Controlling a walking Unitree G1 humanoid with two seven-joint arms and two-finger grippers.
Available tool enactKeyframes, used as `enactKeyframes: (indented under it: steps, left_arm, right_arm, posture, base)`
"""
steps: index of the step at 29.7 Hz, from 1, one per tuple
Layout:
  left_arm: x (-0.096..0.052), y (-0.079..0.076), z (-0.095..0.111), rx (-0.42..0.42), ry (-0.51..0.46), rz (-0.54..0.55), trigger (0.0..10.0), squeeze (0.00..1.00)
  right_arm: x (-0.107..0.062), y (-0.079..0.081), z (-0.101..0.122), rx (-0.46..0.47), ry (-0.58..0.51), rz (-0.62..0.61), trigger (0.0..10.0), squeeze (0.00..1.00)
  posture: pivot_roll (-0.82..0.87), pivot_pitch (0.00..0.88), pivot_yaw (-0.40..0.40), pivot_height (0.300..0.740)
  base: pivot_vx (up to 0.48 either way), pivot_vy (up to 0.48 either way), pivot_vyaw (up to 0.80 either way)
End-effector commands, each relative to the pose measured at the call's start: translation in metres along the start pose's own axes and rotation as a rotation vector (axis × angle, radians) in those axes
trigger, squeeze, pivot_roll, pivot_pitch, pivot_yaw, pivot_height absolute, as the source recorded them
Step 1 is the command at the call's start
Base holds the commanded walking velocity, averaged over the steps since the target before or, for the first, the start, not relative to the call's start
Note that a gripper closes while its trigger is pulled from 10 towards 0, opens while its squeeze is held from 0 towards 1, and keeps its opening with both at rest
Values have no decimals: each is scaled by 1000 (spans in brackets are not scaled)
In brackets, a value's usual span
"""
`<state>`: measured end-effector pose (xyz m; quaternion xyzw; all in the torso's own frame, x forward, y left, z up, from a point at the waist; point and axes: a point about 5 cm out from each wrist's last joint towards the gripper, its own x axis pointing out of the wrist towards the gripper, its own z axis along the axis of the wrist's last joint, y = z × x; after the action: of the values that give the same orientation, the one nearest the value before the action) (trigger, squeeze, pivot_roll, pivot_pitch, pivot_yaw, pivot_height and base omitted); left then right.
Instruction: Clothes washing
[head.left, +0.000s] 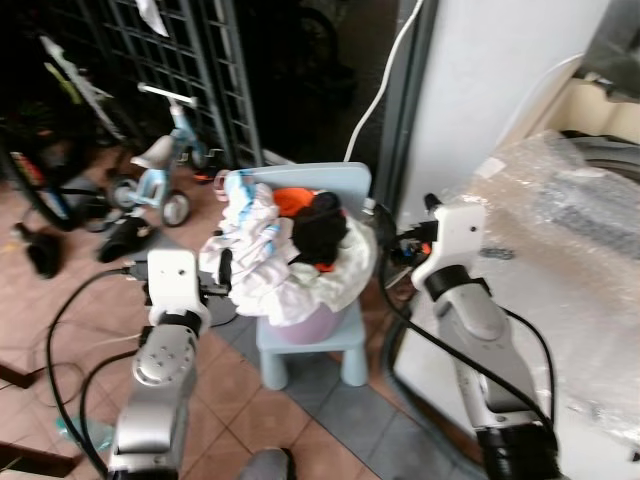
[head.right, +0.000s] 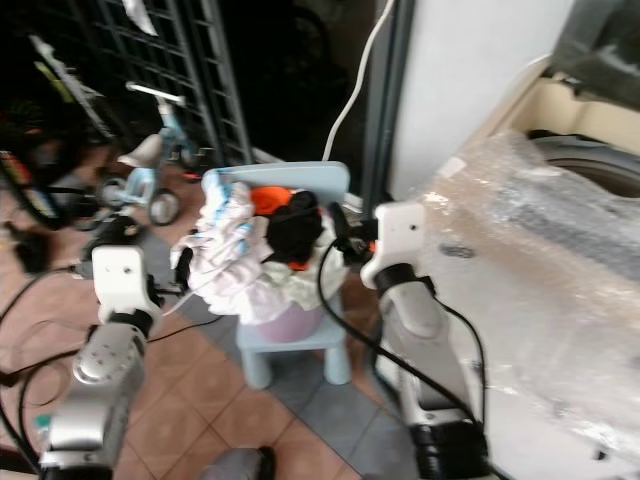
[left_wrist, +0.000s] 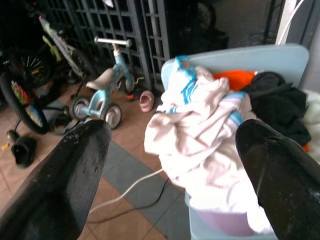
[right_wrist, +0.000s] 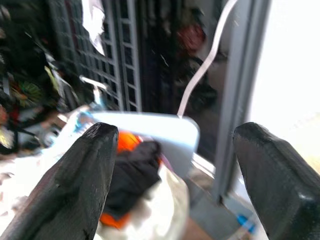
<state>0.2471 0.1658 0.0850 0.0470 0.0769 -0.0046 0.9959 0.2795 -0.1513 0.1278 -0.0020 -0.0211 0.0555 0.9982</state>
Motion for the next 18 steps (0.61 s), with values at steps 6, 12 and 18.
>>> enactKeyframes:
  steps: [6, 12, 18]
  left_arm:
    - [-2, 5, 3, -2, -8, 0, 10000, 0]
    - [1, 4, 5, 3, -36, -2, 10000, 0]
    - [1, 2, 6, 0, -43, 0, 10000, 0]
  right_arm:
    - [-7, -8, -9, -36, 65, -79, 10000, 0]
    - [-10, -10, -9, -21, 40, -140, 10000, 0]
    - [-10, -8, -11, -38, 70, -68, 10000, 0]
  posture:
    - [-31, 0, 30, 740]
    - [-37, 0, 23, 740]
    - [-30, 0, 16, 740]
  base:
    - [0, 342, 0]
    - [0, 478, 0]
    - [0, 476, 0]
